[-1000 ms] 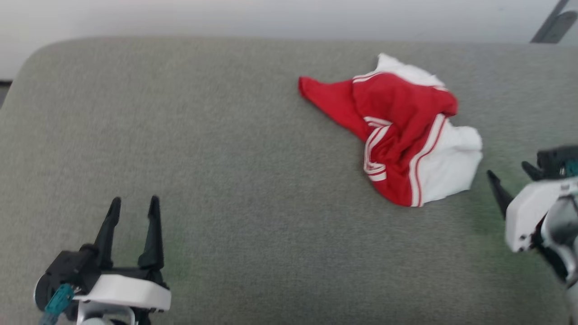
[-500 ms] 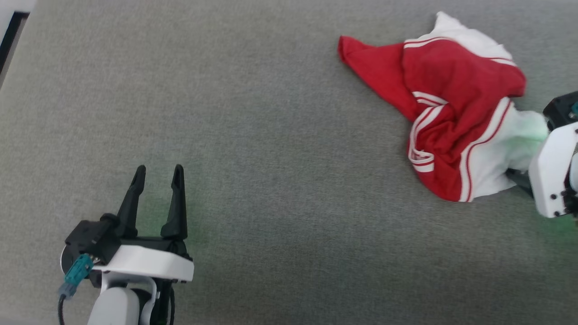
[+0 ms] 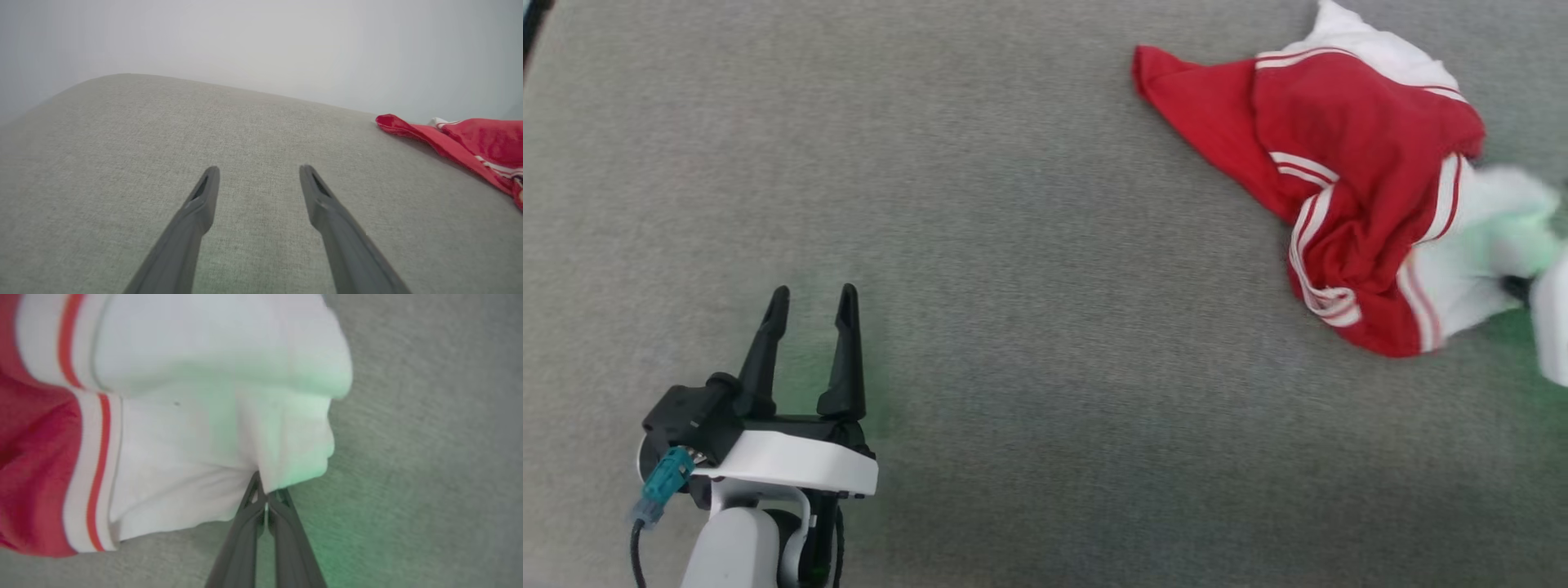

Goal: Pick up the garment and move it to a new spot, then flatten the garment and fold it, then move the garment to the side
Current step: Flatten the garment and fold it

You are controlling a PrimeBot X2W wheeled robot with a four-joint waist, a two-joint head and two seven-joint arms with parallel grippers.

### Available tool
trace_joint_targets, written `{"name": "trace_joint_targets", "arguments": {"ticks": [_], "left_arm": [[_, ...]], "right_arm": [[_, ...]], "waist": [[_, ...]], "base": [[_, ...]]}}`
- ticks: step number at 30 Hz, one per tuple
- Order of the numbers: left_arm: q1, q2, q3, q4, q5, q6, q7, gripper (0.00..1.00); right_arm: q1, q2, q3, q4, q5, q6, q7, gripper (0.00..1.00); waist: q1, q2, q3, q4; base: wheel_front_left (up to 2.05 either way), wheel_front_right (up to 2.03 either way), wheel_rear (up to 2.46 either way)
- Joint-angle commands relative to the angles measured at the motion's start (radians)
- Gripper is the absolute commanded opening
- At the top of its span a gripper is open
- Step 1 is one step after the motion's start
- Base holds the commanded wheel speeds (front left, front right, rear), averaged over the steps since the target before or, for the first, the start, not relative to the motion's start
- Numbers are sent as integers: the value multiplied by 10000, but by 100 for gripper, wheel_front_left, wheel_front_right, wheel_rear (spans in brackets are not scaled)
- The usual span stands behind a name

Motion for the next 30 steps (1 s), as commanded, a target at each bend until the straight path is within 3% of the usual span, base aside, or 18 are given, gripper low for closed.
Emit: {"name": "trace_joint_targets", "arguments": {"ticks": [1,12,20,27,29,30], "left_arm": [[-146,69,28,-19,-18,-19,-50,100],[-402,426,-7,-182,-29,-19,-52,100],[-516,656,-50,-160,-97,-19,-50,100],[-580,760,-31,-103,-116,-19,-50,100],[-621,839,-134,-108,-209,-19,-50,100],[-654,936,-213,-126,-244,-19,-50,100]], "right_arm": [[520,-201,-176,244,-179,-64,56,0],[1902,-642,-3958,109,-1054,-58,-694,0],[2067,-35,-6467,479,-2536,-58,-1619,0],[1714,579,-6829,870,-3286,-57,-2397,0],[1581,707,-6798,971,-3361,-58,-2829,46],[1494,805,-6777,1008,-3417,-58,-3092,100]], "waist": [[0,0,-4,-149],[0,0,255,-825],[0,0,513,-952],[0,0,500,-1013],[0,0,445,-1073],[0,0,407,-1120]], "base": [[0,0,0],[0,0,0],[0,0,0],[0,0,0],[0,0,0],[0,0,0]]}}
